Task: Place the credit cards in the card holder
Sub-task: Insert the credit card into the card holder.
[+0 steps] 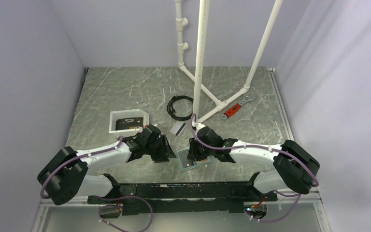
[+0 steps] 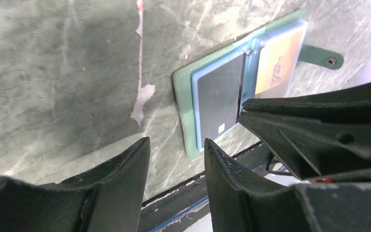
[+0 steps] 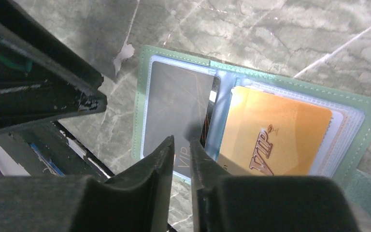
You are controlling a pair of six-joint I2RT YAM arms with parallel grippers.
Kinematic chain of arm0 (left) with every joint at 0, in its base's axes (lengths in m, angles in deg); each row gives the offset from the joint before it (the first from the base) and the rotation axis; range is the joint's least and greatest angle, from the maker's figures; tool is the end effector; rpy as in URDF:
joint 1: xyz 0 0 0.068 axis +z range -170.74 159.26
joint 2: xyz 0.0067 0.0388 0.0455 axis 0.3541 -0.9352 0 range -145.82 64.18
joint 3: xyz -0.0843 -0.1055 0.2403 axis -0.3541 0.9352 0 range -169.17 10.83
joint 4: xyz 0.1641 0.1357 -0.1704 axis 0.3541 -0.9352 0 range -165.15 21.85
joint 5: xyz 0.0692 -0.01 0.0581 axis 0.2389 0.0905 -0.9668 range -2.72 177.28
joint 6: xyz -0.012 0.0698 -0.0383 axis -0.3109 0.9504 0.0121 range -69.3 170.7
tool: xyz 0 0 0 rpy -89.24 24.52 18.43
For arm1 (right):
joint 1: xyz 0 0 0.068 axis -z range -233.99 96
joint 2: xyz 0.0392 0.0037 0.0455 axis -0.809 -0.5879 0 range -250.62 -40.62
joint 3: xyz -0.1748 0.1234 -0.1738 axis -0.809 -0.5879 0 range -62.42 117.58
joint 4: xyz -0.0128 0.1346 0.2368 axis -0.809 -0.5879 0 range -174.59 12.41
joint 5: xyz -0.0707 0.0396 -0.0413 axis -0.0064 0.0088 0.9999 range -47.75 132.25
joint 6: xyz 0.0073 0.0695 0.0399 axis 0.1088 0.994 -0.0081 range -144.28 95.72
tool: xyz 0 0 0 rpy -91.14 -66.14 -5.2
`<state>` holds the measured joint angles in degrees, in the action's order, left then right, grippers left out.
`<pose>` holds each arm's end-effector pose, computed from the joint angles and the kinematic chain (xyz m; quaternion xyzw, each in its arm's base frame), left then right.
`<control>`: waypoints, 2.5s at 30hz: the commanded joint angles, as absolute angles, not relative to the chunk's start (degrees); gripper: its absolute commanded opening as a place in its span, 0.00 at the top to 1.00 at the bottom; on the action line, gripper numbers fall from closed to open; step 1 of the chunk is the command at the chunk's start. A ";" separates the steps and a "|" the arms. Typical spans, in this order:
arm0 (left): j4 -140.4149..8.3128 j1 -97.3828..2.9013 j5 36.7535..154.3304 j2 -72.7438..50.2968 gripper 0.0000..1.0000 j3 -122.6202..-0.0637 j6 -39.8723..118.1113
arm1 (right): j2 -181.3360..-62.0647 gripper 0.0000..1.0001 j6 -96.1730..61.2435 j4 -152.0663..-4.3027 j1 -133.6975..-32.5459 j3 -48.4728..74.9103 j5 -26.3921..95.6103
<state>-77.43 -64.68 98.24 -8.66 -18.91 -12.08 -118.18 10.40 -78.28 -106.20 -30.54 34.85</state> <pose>0.1758 -0.1877 0.1240 -0.1238 0.9346 -0.3114 0.1191 0.1669 0.2296 0.1287 -0.1649 0.9120 0.2984 0.2280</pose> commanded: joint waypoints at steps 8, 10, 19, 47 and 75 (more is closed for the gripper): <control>-62.94 -64.66 106.08 -11.66 0.48 -16.84 -15.09 | -123.36 0.96 12.69 -74.94 -106.11 -31.20 38.83; -59.97 -64.62 107.45 -13.17 0.47 -16.52 -15.62 | -123.14 0.99 13.70 -75.08 -106.11 -32.07 39.94; -56.08 -65.08 107.40 -18.21 0.48 -17.74 -16.33 | -122.11 1.00 13.82 -74.47 -106.12 -32.84 39.50; -62.53 -70.15 102.23 -16.98 0.52 -21.25 -16.86 | -122.77 1.00 13.43 -73.76 -106.11 -32.84 38.39; -53.03 -70.31 103.52 -15.18 0.63 -19.19 -18.91 | -122.98 0.98 15.30 -71.53 -106.11 -33.36 34.87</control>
